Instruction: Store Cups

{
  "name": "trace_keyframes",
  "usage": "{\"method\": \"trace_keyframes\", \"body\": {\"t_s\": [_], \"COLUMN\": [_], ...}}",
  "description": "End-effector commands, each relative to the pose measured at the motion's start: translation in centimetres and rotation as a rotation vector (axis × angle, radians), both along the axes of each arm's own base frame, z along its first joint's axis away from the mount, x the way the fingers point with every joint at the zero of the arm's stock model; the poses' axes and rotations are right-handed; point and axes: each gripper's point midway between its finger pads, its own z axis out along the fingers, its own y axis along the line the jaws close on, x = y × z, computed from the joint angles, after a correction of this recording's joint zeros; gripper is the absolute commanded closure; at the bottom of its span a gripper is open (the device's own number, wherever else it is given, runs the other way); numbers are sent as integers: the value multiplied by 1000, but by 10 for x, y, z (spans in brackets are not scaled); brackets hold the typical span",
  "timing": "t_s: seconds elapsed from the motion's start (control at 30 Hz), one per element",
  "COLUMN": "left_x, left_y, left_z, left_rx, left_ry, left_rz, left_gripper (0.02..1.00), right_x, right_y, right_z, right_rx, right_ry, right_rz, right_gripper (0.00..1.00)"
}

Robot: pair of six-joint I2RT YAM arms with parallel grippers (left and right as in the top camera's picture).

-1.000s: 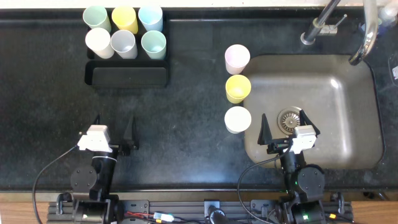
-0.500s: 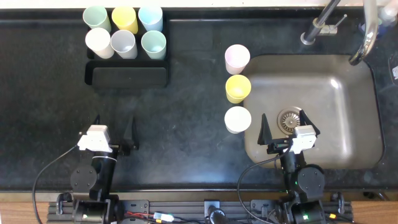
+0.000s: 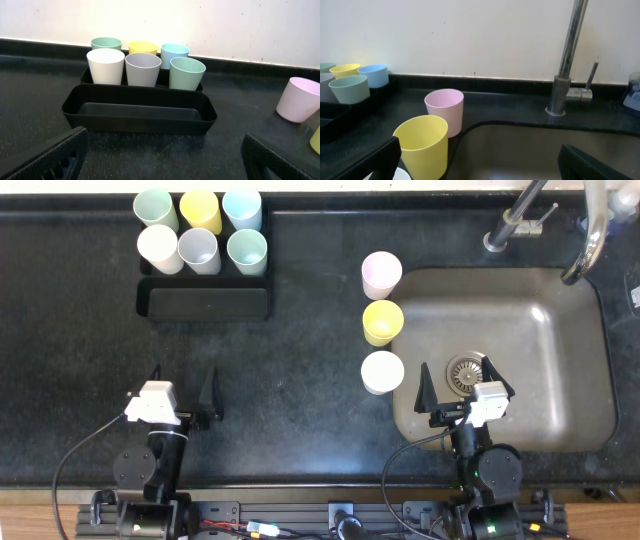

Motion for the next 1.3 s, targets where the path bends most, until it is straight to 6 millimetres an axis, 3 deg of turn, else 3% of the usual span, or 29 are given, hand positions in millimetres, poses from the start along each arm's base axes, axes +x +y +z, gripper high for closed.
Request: {"method": "trace_keyframes", "body": {"t_s": [0.03, 0.3, 0.43, 0.53, 0.73, 0.87, 1.0, 1.17, 1.3], "left_x": [0, 0, 10, 26, 90, 134, 175, 212, 229], "left_y": [0, 0, 3, 1, -21, -57, -111, -192, -246], "left_z": [1, 6, 43, 68, 139, 182, 197, 176, 128], "left_rx": [-12, -13, -32, -33, -30, 2, -9, -91, -155], "left_ry": [-5, -25, -137, -103, 113, 229, 320, 428, 568], "left_rz": [-1, -5, 6, -7, -73, -111, -100, -129, -141], "left_gripper": [18, 18, 18, 18, 18, 18, 18, 18, 18], "right_x": [0, 0, 0, 0, 0, 0, 0, 0, 0], "right_y": [1, 1, 1, 1, 1, 1, 1, 1, 1], "right_z": [-5, -5, -5, -5, -5, -5, -5, -5, -5], "right_rx": [-4, -5, -5, -5, -4, -5, -4, -4, -4], "right_ry": [6, 6, 6, 6, 6, 6, 6, 6, 6], "right_rz": [7, 7, 7, 7, 7, 7, 7, 7, 7], "right_gripper": [3, 5, 3, 3, 3, 3, 3, 3, 3]}}
